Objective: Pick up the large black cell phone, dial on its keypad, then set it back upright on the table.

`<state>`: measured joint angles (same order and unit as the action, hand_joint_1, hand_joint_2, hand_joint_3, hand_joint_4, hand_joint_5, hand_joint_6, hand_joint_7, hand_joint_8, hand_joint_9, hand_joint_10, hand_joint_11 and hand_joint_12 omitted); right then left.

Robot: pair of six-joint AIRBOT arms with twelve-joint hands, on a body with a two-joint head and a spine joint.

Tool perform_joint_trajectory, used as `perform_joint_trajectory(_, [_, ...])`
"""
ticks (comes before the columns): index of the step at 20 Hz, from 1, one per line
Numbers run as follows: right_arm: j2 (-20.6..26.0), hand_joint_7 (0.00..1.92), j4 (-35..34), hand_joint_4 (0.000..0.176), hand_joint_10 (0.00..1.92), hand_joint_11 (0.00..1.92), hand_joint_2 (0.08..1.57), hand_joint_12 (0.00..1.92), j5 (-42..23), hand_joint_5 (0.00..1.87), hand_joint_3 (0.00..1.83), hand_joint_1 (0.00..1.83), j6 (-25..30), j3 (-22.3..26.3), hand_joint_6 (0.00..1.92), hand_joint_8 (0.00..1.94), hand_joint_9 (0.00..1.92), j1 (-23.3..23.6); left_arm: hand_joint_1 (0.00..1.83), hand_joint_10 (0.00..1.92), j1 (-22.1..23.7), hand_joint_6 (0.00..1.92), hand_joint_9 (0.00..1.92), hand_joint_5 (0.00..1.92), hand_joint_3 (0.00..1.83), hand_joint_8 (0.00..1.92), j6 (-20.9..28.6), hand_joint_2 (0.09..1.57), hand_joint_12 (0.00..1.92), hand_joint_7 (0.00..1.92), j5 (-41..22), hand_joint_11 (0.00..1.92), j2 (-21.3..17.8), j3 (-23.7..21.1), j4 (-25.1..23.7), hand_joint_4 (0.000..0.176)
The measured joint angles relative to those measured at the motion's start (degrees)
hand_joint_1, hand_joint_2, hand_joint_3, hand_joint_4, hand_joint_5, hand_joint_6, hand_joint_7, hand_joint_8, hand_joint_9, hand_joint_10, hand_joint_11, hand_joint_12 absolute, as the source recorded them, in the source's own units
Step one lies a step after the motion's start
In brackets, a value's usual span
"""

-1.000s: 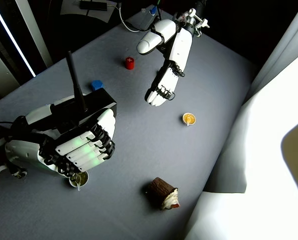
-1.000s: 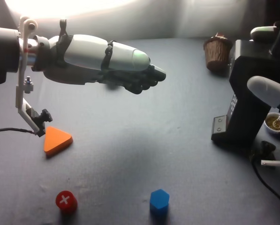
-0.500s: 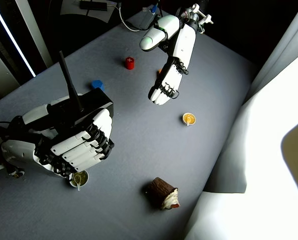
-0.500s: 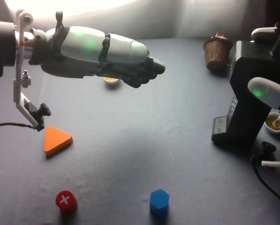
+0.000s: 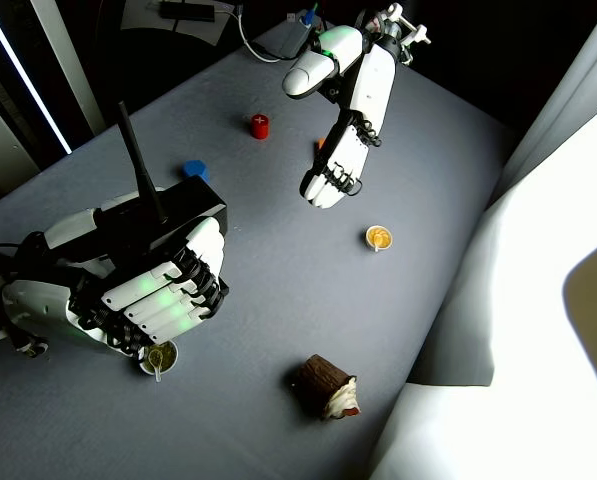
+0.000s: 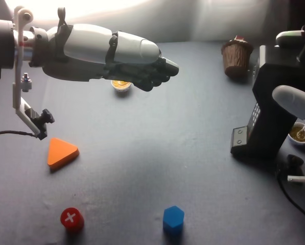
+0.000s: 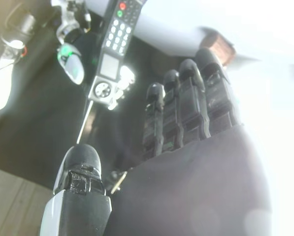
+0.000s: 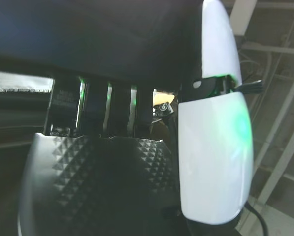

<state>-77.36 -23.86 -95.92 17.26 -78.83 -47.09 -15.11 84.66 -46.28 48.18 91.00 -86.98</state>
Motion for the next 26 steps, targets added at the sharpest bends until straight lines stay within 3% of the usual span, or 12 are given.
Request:
perform_joint_trajectory(1, [0.00,0.80,0.24,0.000,0.12,0.48,1.19,1.00,0.17,0.67,0.00,1.06,-0.17,0.00,0.58,0.07,0.82,0.00,0.00,0.00,0.00,0.00,0.20,0.22,0.00,0.00,0.00,1.19,0.53,0.22,-0.04,0.00,0.00,0.00,0.07,0.031])
perform_joint_trajectory(2, [0.00,0.73,0.28,0.000,0.05,0.39,1.16,1.00,0.31,0.69,0.00,1.04,-0.31,-0.02,0.22,0.02,0.75,0.00,0.00,0.01,0.00,0.00,0.20,0.23,0.00,0.00,0.00,1.19,0.54,0.22,0.02,0.00,0.00,-0.02,0.02,0.028])
perform_joint_trajectory(3, [0.00,0.68,0.31,0.000,0.01,0.34,1.15,1.00,0.55,0.70,0.00,1.02,-0.42,-0.20,0.08,0.00,0.70,0.00,0.00,0.00,0.00,0.00,0.19,0.23,0.00,0.00,0.00,1.19,0.54,0.21,0.00,0.00,0.00,-0.02,0.00,0.028])
perform_joint_trajectory(10, [0.20,0.28,0.17,0.000,0.00,0.00,1.03,0.91,1.46,0.33,0.00,0.66,-0.61,-0.44,0.00,0.00,0.28,-0.31,0.00,0.00,-0.11,0.00,0.18,0.22,0.00,0.00,0.00,1.19,0.48,0.21,0.07,0.00,0.00,-0.35,0.02,0.034])
perform_joint_trajectory(13, [0.20,0.08,0.09,0.068,0.00,0.00,0.93,0.38,1.64,0.06,0.00,0.48,-0.61,-0.44,0.00,0.00,0.07,-0.42,0.00,0.00,-0.11,0.00,0.17,0.23,0.00,0.00,0.00,1.19,0.47,0.20,0.20,0.00,0.00,-1.11,0.00,0.029])
perform_joint_trajectory(15, [0.20,0.00,0.13,0.097,0.00,0.00,0.85,0.18,1.64,0.00,0.00,0.37,-0.61,-0.44,0.00,0.00,0.00,-0.42,0.00,0.00,-0.11,0.00,0.19,0.24,0.00,0.00,0.00,1.19,0.50,0.22,-0.20,0.00,0.00,-1.16,0.02,0.025])
perform_joint_trajectory(17, [0.20,0.00,-0.07,0.112,0.00,0.00,0.79,0.08,1.62,0.00,0.00,0.26,-0.61,-0.44,0.00,0.00,0.00,-0.42,0.00,0.00,-0.11,0.00,0.18,0.23,0.00,0.00,0.00,1.19,0.49,0.21,0.02,0.00,0.00,-1.16,0.02,0.028])
perform_joint_trajectory(21, [0.24,0.00,0.02,0.114,0.00,0.01,0.83,0.01,1.62,0.00,0.01,0.10,-0.61,-0.44,0.00,0.00,0.00,-0.42,0.00,0.00,-0.11,0.00,0.16,0.23,0.00,0.00,0.00,1.19,0.46,0.20,0.00,0.00,0.00,-1.16,0.00,0.030])
perform_joint_trajectory(23, [0.50,0.00,0.09,0.121,0.00,0.02,0.83,0.02,1.64,0.00,0.01,0.11,-0.61,-0.44,0.00,0.00,0.00,-0.42,0.00,0.00,-0.11,0.01,0.17,0.25,0.00,0.00,0.00,1.20,0.48,0.22,0.00,0.00,0.00,-1.16,0.02,0.031])
perform_joint_trajectory(26, [2.34,0.00,0.55,0.102,0.00,0.02,0.83,0.02,1.51,0.00,0.01,0.14,-1.01,0.20,0.00,0.00,0.00,-1.07,0.00,0.00,-0.11,0.00,0.18,0.25,0.00,0.00,0.00,1.20,0.45,0.21,0.00,0.00,0.00,-1.14,0.00,0.028])
